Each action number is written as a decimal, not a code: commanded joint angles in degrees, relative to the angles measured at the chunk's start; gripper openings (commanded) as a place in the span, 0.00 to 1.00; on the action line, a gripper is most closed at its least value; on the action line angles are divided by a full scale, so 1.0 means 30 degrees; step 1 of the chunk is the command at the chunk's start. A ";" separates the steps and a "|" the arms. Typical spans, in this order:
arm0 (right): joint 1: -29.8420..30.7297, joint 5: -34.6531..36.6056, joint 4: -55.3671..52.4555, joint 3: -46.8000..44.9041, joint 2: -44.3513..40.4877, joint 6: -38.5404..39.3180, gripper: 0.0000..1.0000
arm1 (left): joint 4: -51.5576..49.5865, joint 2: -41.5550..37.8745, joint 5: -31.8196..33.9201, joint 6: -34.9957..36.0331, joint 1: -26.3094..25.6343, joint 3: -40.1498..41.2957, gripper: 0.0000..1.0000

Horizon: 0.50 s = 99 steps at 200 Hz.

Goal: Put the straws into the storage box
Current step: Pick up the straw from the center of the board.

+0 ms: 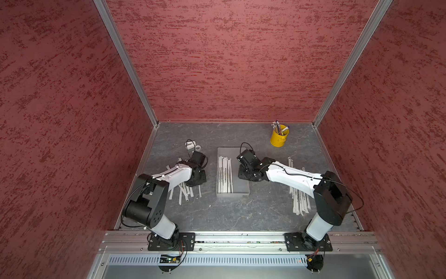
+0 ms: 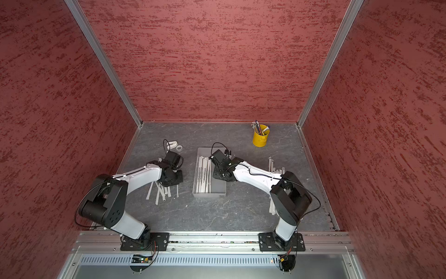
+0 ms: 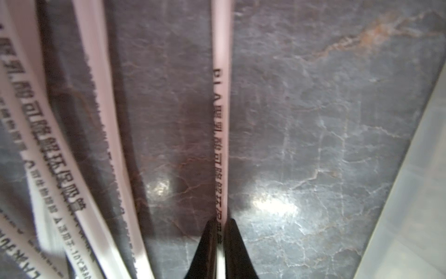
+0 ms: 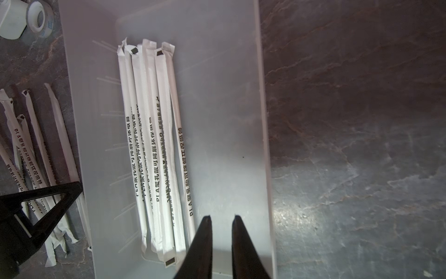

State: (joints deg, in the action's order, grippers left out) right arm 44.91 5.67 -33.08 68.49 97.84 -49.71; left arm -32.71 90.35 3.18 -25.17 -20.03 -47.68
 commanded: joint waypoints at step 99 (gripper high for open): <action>-0.2267 0.0255 -0.0103 -0.1395 -0.2367 0.0253 0.17 | 0.0075 -0.1442 -0.1909 -0.0594 -0.4993 -0.5028 0.03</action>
State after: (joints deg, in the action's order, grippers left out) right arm 39.83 5.63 -33.01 65.21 93.25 -49.65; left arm -34.20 81.73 2.55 -21.78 -31.11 -60.10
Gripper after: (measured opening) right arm 0.172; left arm 0.067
